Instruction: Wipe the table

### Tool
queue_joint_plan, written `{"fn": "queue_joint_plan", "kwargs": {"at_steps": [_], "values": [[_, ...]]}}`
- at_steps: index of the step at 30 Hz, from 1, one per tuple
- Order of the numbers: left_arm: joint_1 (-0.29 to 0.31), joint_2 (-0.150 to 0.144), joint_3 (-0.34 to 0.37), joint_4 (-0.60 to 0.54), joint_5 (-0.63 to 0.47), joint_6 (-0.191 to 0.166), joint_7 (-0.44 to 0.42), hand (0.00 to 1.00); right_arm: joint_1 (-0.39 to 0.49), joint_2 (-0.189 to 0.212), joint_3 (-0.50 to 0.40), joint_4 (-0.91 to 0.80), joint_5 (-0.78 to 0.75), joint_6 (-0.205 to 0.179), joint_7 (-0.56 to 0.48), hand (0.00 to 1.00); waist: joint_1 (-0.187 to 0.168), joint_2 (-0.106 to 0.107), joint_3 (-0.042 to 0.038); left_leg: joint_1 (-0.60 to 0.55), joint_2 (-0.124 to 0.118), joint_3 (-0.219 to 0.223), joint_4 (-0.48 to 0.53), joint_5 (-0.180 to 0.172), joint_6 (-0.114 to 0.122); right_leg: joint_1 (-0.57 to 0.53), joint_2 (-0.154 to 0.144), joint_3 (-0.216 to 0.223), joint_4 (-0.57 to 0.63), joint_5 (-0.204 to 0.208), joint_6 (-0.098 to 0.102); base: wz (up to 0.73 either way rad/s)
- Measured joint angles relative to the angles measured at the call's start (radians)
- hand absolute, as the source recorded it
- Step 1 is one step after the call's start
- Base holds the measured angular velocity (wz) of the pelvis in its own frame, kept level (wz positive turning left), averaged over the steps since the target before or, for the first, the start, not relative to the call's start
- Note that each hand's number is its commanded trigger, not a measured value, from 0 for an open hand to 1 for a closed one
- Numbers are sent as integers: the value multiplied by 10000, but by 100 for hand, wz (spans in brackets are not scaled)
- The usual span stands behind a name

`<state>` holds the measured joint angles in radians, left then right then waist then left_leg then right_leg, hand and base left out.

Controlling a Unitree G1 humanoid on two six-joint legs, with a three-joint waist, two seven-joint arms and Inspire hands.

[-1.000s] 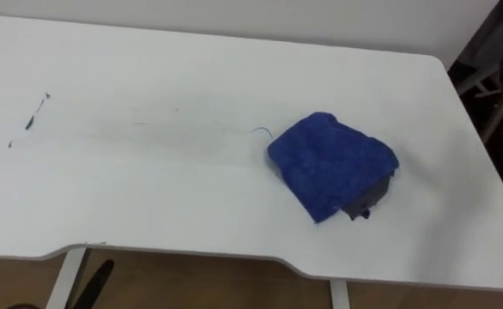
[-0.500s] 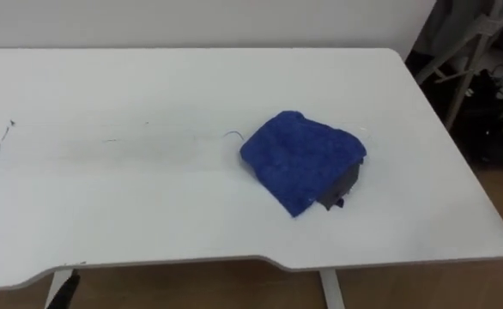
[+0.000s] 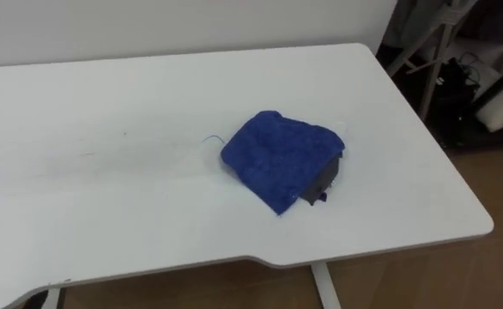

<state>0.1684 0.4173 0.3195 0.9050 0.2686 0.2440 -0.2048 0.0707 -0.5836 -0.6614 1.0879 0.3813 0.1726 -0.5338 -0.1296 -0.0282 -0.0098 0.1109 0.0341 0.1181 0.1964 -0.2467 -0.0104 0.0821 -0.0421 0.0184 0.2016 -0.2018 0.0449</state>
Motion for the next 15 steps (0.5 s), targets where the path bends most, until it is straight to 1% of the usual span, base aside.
{"fn": "queue_joint_plan", "kwargs": {"at_steps": [1, 3, 4, 5, 6, 7, 8, 9, 10, 11, 12, 13, 14, 15], "values": [[0, 0, 1, 2, 37, 6, -39, 0, 22, 32, 1, 276, 74, 1, 28, 0, 20, 62, 3, 3, 49, 51, 30, -43, -21, -1, 43, 41, -2, 14, -21, -10], [-9, -1, 2, -5, 67, 34, -94, 0, 89, 94, -1, 525, 56, 1, 126, 0, -3, 73, 17, -29, 90, 58, 80, -67, -49, -9, 82, 48, -3, 25, -40, -4], [-34, -2, 0, -5, 77, 51, -134, 0, 258, 192, 8, 543, 53, -14, 147, 0, -1, 160, 22, -38, 115, 64, 79, -75, -64, -16, 104, 44, -6, 27, -45, 0], [-43, -7, 0, -5, 77, 59, -153, 0, 342, 258, 13, 560, 55, -28, 166, 0, 14, 296, 18, -36, 129, 72, 78, -79, -71, -18, 116, 45, -8, 27, -47, -3], [-33, -36, -29, 9, 68, 101, -159, 0, 471, 393, 105, 705, 56, -91, 258, 0, 30, 263, 13, -7, 140, 89, 71, -81, -75, -12, 128, 48, -7, 29, -53, -3], [-20, -102, -65, 31, 70, 155, -158, 0, 611, 619, 153, 832, 52, -99, 360, 0, 29, 306, 21, 44, 147, 96, 62, -81, -76, 31, 131, 32, -12, 29, -53, 0], [-20, -145, -70, 35, 66, 167, -158, 0, 706, 761, 166, 895, 50, -99, 431, 0, 31, 325, 12, 61, 148, 97, 67, -81, -76, 47, 131, 29, -10, 29, -53, 0], [-19, -212, -154, 41, 68, 165, -158, 0, 783, 1105, 246, 992, 38, -76, 572, 0, 64, 372, 20, 97, 152, 110, 62, -81, -76, 61, 130, 32, 2, 29, -54, -3], [-29, -270, -370, 113, 27, 162, -152, 0, 925, 1517, 643, 987, -10, -73, 646, 0, 108, 407, 23, 106, 151, 115, 61, -81, -76, 67, 129, 27, -1, 31, -58, -4], [-34, -322, -492, 149, 0, 156, -121, 0, 991, 1713, 912, 1001, -46, -73, 708, 0, 123, 422, 24, 106, 148, 112, 63, -81, -76, 66, 127, 20, 5, 32, -59, -4], [-49, -498, -691, 187, 4, 151, -33, 0, 1084, 2127, 1349, 1062, -259, -72, 873, 0, 162, 422, 23, 108, 140, 109, 64, -81, -76, 65, 119, 13, 7, 34, -61, 0], [-48, -737, -785, 200, 17, 140, -20, 0, 1118, 2489, 1713, 1145, -477, -51, 1043, 0, 214, 419, 23, 111, 132, 110, 76, -81, -75, 69, 108, -1, 9, 35, -63, 0], [-55, -852, -883, 242, 49, 100, -16, 0, 1147, 2645, 1910, 1150, -578, -51, 1152, 0, 262, 425, 26, 115, 129, 115, 84, -82, -74, 74, 105, -6, 11, 35, -64, -4], [-102, -1094, -976, 459, 59, -12, -1, 0, 1152, 2869, 2512, 1225, -890, -51, 1332, 0, 360, 431, 30, 146, 126, 138, 68, -83, -72, 78, 101, 2, 22, 36, -64, -7]]}}
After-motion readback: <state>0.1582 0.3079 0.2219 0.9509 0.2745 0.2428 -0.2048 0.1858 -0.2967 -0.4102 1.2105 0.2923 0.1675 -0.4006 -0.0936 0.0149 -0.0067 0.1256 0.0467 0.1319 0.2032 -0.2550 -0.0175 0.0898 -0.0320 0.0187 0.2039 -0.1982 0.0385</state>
